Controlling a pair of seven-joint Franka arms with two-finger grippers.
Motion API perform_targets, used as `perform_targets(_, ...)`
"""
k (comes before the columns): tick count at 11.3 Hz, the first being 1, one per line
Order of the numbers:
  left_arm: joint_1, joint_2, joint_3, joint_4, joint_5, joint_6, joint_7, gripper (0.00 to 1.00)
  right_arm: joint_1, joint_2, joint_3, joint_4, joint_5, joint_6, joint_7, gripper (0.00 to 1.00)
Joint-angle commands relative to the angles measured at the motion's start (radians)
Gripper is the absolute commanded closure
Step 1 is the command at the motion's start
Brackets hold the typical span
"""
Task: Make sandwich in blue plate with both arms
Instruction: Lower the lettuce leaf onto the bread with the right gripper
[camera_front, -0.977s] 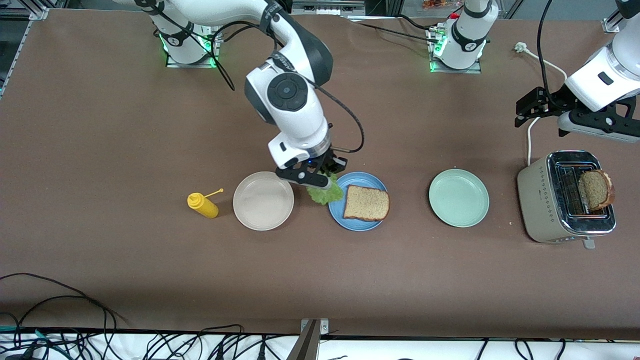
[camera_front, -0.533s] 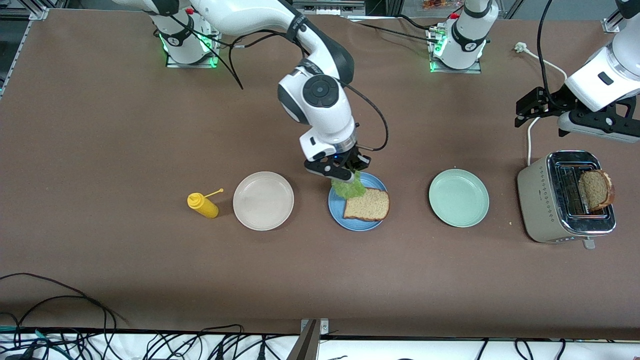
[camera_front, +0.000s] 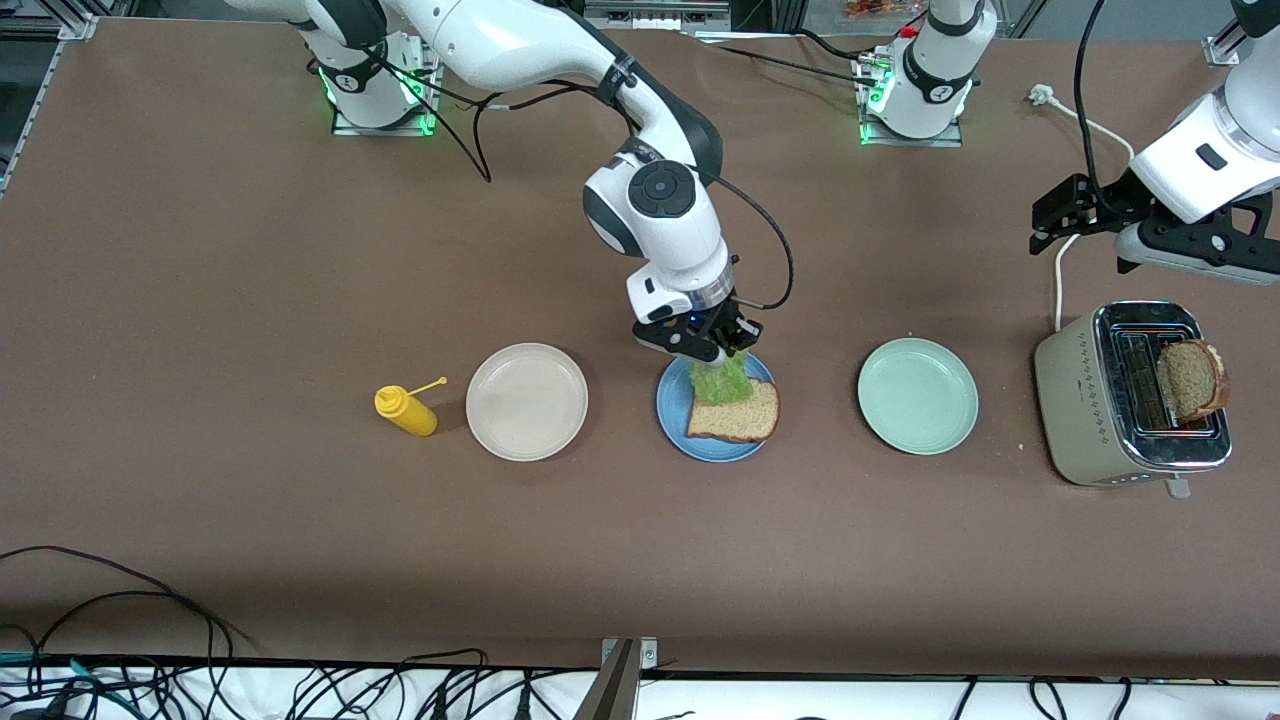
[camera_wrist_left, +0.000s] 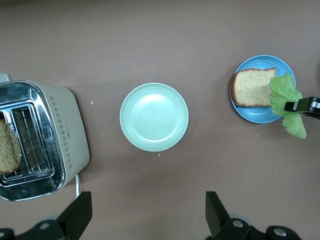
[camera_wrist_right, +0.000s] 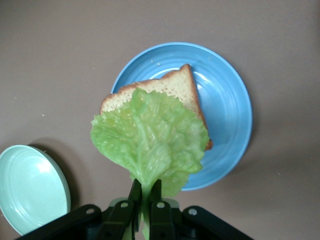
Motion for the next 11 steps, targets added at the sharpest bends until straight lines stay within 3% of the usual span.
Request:
perform_targets(1,-0.003,0.012,0.005,0.033,-0.018,-0.025,0.015,0.00,0.006,0.055,-0.025,0.055,-0.004,0.082,0.014,1.00)
perform_targets(11,-0.003,0.012,0.005,0.033,-0.018,-0.025,0.015,0.00,0.017,0.161,-0.046,0.055,-0.031,0.206,0.010,1.00)
